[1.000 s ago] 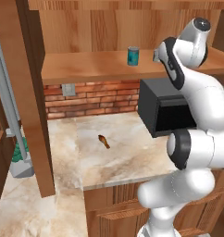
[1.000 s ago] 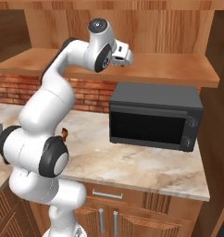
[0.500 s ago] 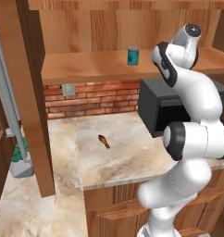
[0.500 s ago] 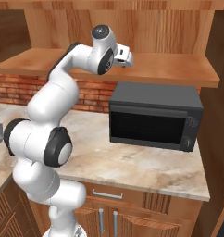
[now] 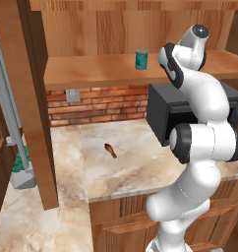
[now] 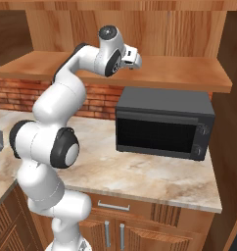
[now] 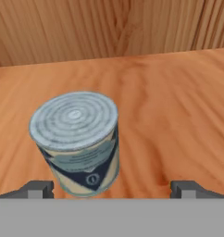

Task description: Restock the canned food cabinet by taking the new fresh canned food from the counter and placing it in the cabinet. Then, take the old canned food from the cabinet and place it on the counter.

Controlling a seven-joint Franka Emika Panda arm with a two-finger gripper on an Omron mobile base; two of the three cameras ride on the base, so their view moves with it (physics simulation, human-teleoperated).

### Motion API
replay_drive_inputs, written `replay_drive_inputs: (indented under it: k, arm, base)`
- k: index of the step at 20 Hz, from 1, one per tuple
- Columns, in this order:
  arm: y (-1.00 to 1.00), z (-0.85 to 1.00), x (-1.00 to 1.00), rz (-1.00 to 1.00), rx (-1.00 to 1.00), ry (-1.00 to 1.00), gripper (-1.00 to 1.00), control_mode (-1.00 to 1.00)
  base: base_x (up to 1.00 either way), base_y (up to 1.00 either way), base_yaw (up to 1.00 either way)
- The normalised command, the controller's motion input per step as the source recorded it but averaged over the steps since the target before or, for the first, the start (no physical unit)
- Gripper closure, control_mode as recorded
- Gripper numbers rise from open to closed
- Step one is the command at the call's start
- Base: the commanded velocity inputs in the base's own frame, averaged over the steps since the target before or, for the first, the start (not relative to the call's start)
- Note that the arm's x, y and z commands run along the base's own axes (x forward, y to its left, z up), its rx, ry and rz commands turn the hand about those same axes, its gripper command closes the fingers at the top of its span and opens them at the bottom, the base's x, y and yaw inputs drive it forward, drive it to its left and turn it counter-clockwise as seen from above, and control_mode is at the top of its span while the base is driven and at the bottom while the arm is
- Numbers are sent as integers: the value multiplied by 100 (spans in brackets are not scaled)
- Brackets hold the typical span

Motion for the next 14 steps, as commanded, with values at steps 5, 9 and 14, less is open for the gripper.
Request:
replay_drive_inputs:
  k: [5, 9, 14]
  arm:
    - [0, 0, 27, 0, 0, -5, -100, -100]
    - [0, 0, 26, 0, 0, -9, -100, -100]
    - [0, 0, 20, 0, 0, -8, -100, -100]
  base:
    - [0, 0, 0]
    - [0, 0, 0]
    - [0, 0, 0]
